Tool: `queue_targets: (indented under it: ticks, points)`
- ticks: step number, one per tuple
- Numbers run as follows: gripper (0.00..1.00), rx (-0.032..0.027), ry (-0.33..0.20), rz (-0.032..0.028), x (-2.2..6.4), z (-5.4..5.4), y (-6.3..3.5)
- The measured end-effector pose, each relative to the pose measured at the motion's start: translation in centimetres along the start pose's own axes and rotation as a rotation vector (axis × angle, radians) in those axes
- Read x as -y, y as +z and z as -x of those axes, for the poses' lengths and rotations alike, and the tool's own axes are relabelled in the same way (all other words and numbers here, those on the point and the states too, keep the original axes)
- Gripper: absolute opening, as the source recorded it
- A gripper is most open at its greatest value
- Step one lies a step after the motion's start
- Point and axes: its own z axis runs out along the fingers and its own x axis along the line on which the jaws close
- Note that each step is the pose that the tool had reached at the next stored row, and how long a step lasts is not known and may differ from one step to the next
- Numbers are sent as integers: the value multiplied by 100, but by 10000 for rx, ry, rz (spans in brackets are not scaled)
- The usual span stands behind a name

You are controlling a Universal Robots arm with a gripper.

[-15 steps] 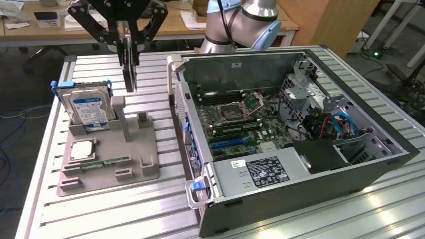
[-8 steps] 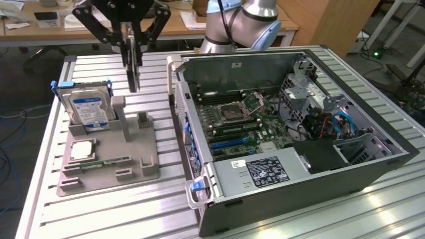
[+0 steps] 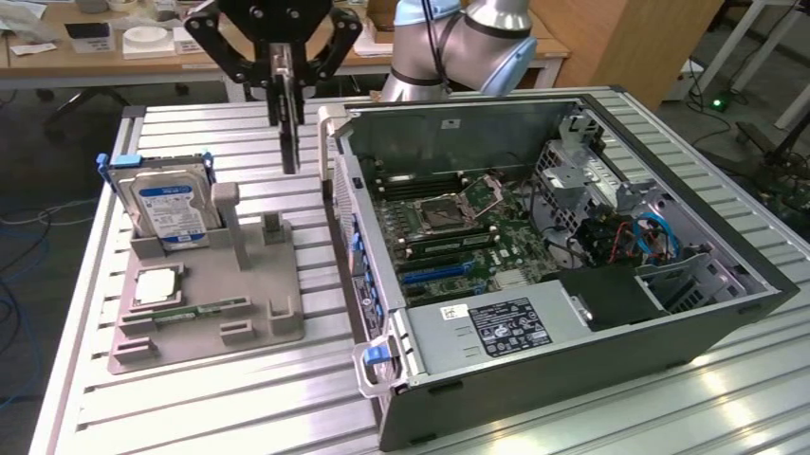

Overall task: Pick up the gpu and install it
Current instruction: 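Pick up the gpu and move the gpu toward the slot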

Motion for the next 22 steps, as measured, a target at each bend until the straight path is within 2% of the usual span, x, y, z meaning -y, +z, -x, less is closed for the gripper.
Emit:
queue_targets:
  ticks: [8, 10, 13, 22]
  points:
    - [27, 0, -5, -1, -6, 166, 11]
    - [27, 2, -6, -10, -7, 190, 18]
    - [27, 9, -5, -67, -7, 212, 31]
    - [27, 15, -5, -69, -11, 311, 60]
